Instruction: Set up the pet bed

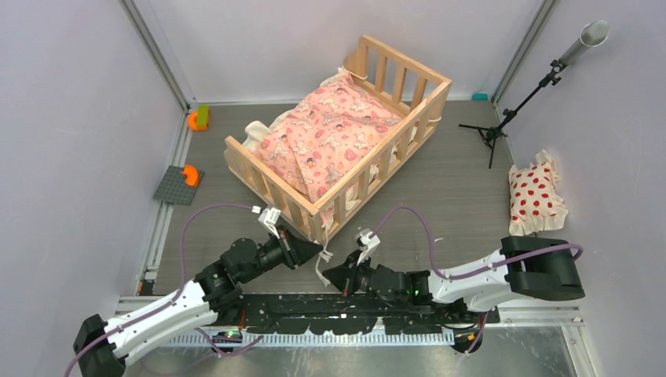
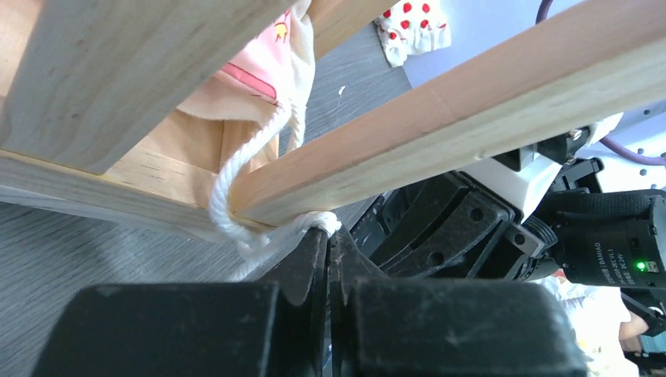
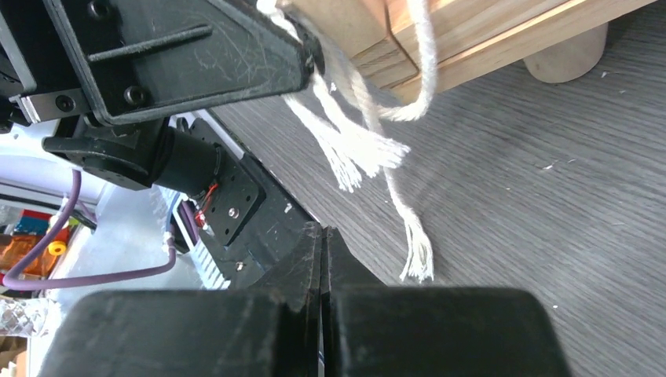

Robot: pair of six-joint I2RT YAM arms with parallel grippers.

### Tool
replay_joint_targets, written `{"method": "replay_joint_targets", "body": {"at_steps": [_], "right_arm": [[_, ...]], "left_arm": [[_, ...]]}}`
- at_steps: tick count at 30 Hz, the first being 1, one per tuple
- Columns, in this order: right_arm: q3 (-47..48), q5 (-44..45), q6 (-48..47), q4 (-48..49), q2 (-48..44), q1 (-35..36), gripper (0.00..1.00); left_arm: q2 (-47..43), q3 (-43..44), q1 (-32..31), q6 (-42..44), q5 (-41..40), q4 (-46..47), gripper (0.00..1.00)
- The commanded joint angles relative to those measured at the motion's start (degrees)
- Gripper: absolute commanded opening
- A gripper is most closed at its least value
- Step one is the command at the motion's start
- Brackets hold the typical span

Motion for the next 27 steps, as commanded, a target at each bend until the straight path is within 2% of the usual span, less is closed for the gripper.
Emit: {"method": "replay_joint_targets", "body": {"at_steps": [1,7,11,15,17,20,27], "right_arm": [[1.9,2.4,-0.4,1.3,-0.5,1.4,0.01],[-0.1,7.9,-0.2,-0.9,-3.1,1.9,0.01],[-2.0,14.3,-2.4,-7.0,-10.0,1.9,0.26],[1.6,17.1,-7.2,-17.7,-16.9,1.0,0.39],[4.0,13.5,-7.4,-21.5,-18.1,-2.0,0.40],[6.4,2.7,-4.5,-23.7,-16.8,-9.6,0.41],[9.5,-2.4,-6.8,-21.9,-12.9,-12.8,0.43]], "left_arm": [[-3.0,1.9,-2.8,2.7,-8.9,1.0,0.00],[-5.9,1.8,-3.3,4.2,-8.9,-0.5,0.00],[-6.4,1.9,-3.3,5.2,-7.9,-1.8,0.00],[-4.4,2.2,-3.3,5.4,-6.9,-2.0,0.00],[-3.3,2.5,-3.3,5.8,-6.3,-2.0,0.00],[-2.2,2.9,-3.3,6.1,-5.9,-2.0,0.00],[-3.1,2.6,-3.3,6.6,-6.3,-2.0,0.00]]}}
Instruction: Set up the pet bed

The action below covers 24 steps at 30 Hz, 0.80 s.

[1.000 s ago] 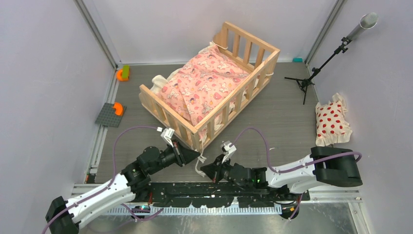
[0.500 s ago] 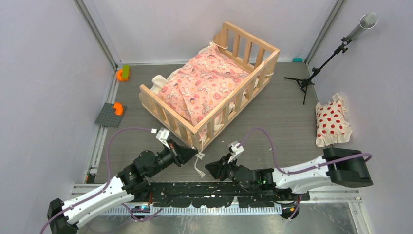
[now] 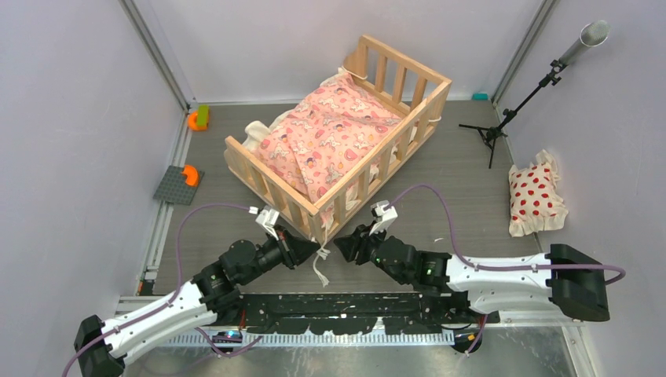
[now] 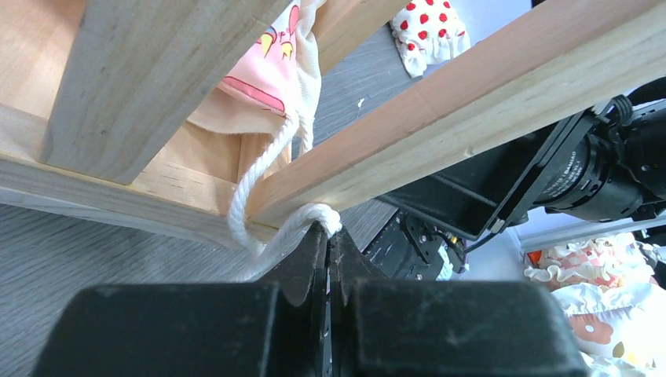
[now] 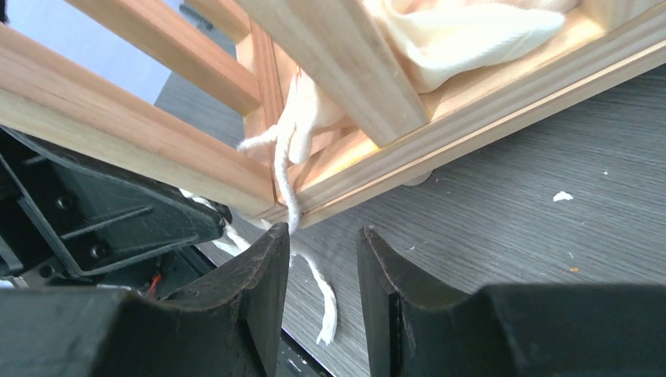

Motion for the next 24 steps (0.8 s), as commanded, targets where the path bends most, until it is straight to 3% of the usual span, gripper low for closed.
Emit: {"method": "replay_joint_targets", "body": {"at_steps": [1,24], "right_arm": [[3.5,-5.4,-2.2,-0.2,1.8,-1.4,0.43],[5.6,-4.1,-1.1,8.8,7.0,-3.6,0.45]], "left_arm": [[-0.7,2.0,-0.2,1.7,0.1,1.0,0.00],[-0.7,1.5,-0.2,1.6,0.9,1.0,0.00]]}}
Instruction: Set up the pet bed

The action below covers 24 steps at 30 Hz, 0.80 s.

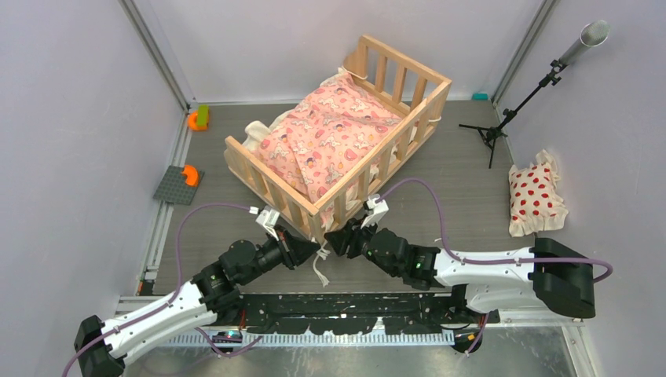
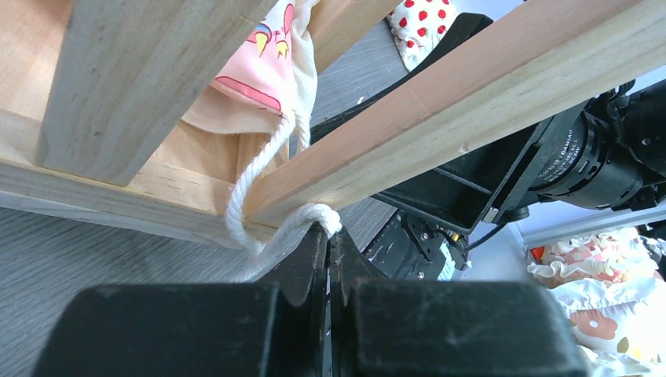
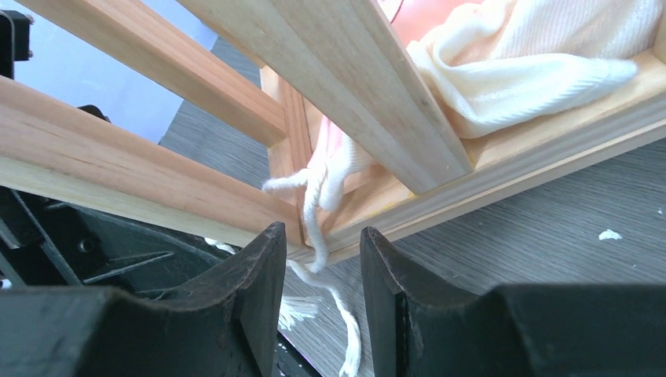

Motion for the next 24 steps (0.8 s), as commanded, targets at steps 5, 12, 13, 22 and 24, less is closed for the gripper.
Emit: {"method": "replay_joint_targets", "body": {"at_steps": [5,12,13,22,24], "right_arm": [[2.5,1.9,-0.1,4.1,1.0,-0.4,0.44],[3.3,1.9,-0.1,5.7,2.7,-0.7,0.40],[3.4,2.0,-0.1,5.7,2.9,-0.8,0.40],[6.0,0.9,1.0,2.8,5.1,-0.8,0.38],[6.6,1.0,1.0,2.3,5.8,-0.8,0.37]], "left_arm": [[-0.6,1.4,-0.2,0.6,0.5,1.0,0.00],[-0.8,1.3,-0.2,0.5,0.6,1.0,0.00],[-0.8,1.2,-0.2,0.5,0.6,1.0,0.00],[-0.8,1.0,-0.2,0.7,0.6,1.0,0.00],[-0.8,1.0,-0.2,0.7,0.6,1.0,0.00]]}}
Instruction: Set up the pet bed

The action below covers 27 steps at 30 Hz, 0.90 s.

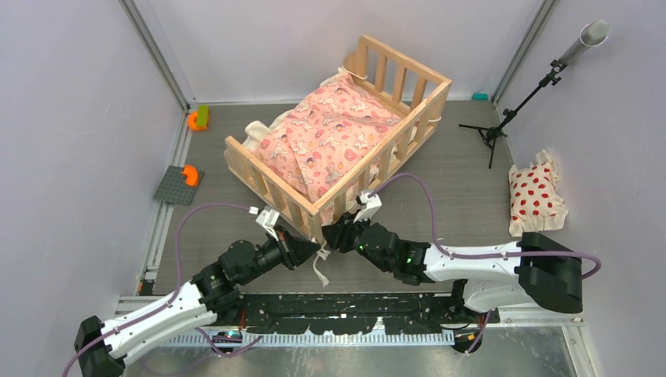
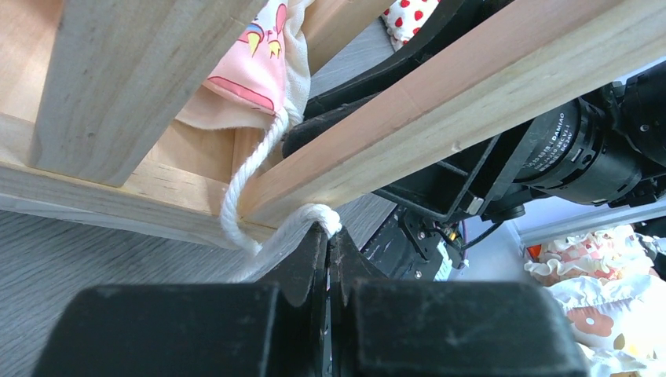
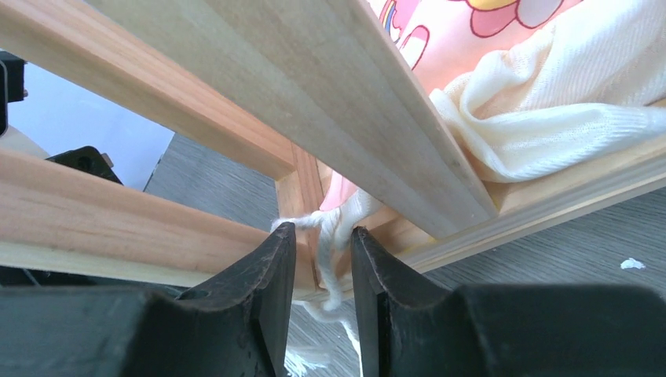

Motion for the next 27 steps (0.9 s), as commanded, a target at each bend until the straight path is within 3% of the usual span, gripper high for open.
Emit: {"method": "replay_joint_targets", "body": {"at_steps": [1,6,11,14,27], "right_arm": [[3.1,0.5,0.6,0.2,1.3,-0.1,0.37],[3.6,0.3,0.6,-1.6,1.6,-0.1,0.32],[2.3,-1.2,1.1,-1.6,0.0,-0.1,0.11],[1.4,-2.4,1.6,-1.1,-0.8,-0.1,0.05],[-0.1,-6.9,2.5,-7.0,-5.7,-0.1,0.01]], "left_arm": [[-0.5,1.0,-0.2,0.7,0.3,1.0,0.00],[-1.0,0.9,-0.2,0.7,0.0,0.9,0.00],[-1.2,0.7,-0.2,0.7,-1.9,1.1,0.00],[-1.4,0.6,-0.2,1.1,-2.7,2.8,0.00],[-3.2,-0.8,-0.2,2.6,-3.7,7.8,0.00]]}}
